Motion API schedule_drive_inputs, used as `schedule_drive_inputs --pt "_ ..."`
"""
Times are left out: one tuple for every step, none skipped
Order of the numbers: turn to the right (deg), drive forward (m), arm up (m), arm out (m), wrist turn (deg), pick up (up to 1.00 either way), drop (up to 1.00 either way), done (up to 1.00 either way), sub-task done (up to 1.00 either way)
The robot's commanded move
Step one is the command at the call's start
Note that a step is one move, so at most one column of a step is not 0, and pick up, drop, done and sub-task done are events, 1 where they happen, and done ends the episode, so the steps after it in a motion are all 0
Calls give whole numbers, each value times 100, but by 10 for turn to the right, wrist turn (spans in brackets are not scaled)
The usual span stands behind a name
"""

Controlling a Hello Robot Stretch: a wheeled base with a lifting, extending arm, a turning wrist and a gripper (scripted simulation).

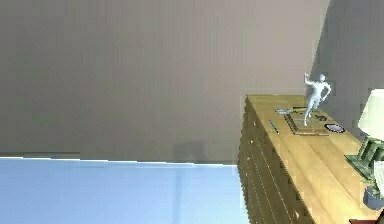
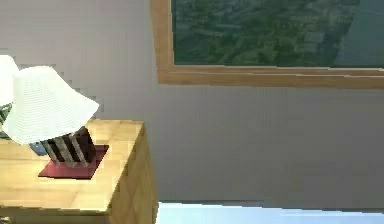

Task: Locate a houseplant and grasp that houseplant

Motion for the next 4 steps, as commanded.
schedule_drive_inputs --pt "-360 0 0 0 0 0 0 0 0" --pt "-60 0 0 0 0 0 0 0 0" --pt "450 0 0 0 0 0 0 0 0" --pt "30 0 0 0 0 0 0 0 0"
